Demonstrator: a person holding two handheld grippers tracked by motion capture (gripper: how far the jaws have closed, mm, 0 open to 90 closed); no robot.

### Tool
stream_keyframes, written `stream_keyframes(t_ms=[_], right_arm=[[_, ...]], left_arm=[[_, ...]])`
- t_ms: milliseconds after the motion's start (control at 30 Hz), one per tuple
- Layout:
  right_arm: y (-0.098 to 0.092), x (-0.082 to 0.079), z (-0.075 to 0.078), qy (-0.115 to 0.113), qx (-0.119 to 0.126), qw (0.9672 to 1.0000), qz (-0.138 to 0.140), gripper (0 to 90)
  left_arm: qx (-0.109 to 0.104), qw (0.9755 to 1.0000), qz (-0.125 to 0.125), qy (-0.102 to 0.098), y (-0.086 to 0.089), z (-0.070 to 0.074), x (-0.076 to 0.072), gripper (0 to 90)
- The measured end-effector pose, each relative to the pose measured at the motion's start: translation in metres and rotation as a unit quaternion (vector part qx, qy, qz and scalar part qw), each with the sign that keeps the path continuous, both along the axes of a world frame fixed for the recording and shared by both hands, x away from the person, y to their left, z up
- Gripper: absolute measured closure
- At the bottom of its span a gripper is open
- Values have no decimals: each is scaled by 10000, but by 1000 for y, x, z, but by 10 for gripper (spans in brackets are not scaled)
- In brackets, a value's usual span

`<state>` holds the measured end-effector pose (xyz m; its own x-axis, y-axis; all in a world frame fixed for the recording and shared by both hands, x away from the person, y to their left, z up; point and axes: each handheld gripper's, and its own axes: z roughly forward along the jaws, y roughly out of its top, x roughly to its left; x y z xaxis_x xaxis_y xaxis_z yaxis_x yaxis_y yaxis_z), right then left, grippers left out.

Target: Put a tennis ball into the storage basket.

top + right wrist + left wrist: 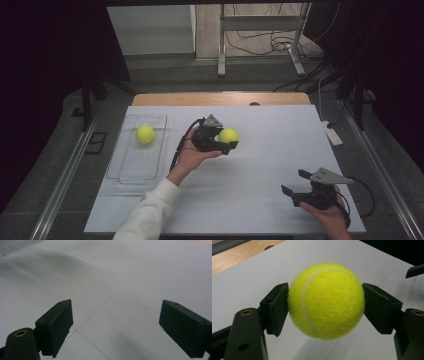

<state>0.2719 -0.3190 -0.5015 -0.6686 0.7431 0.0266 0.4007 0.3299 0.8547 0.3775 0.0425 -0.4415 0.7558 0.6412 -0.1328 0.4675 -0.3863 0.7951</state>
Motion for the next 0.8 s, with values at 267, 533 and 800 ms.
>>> stream_keyframes(t_ms=[267,533,800], right_arm=[[0,0,0,2,-5,10000,-6,126],[0,0,0,1,-11,10000,-7,126],[0,0,-1,1,-21,10000,-19,125]], left_arm=[[-43,10000,28,-41,5,1,-7,268],[-88,9999,47,-67,12,1,-11,268],[-63,9999,79,-84,18,1,-14,268]])
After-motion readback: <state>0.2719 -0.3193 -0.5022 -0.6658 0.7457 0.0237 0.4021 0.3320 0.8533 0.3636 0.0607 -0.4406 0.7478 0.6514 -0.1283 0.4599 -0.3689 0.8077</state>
